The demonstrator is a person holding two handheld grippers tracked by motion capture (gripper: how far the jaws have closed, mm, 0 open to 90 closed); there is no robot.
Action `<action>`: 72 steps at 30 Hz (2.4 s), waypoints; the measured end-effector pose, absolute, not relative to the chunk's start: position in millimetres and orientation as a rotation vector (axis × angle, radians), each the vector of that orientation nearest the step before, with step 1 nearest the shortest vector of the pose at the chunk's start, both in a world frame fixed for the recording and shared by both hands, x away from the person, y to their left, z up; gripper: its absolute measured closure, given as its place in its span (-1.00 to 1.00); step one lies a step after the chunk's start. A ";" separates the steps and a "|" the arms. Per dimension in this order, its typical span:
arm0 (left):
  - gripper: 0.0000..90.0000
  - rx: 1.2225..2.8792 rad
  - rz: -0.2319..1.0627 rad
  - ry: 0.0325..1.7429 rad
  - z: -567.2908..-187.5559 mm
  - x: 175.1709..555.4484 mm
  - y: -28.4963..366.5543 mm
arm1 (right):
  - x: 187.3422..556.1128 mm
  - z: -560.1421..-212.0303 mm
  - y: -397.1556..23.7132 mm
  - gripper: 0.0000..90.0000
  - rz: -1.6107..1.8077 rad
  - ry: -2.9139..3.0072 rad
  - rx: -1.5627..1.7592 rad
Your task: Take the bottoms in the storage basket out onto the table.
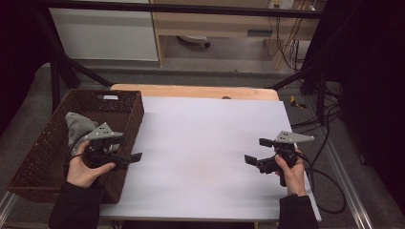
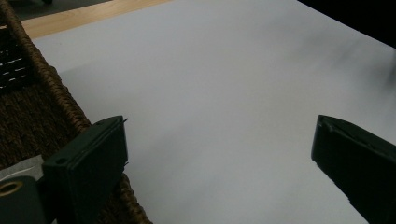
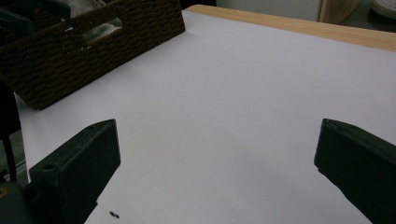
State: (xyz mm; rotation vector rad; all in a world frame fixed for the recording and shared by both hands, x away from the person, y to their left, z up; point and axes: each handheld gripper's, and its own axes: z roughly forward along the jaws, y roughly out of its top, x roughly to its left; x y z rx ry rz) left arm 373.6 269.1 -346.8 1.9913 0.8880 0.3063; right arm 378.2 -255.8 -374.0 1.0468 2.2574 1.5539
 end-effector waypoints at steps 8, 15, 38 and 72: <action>-0.92 1.987 0.313 0.889 -345.2 372.3 269.8 | 378.2 -374.4 -256.0 -0.98 1.553 2.258 1.050; -0.92 1.986 0.316 0.887 -342.3 370.6 270.4 | 378.4 -374.8 -256.6 -0.98 1.549 2.258 1.054; -0.91 1.985 0.345 0.904 -336.5 366.6 275.3 | 379.3 -377.2 -256.4 -0.98 1.548 2.269 1.058; -0.89 1.962 0.412 0.995 -328.2 359.8 307.7 | 379.9 -378.9 -255.0 -0.98 1.535 2.279 1.062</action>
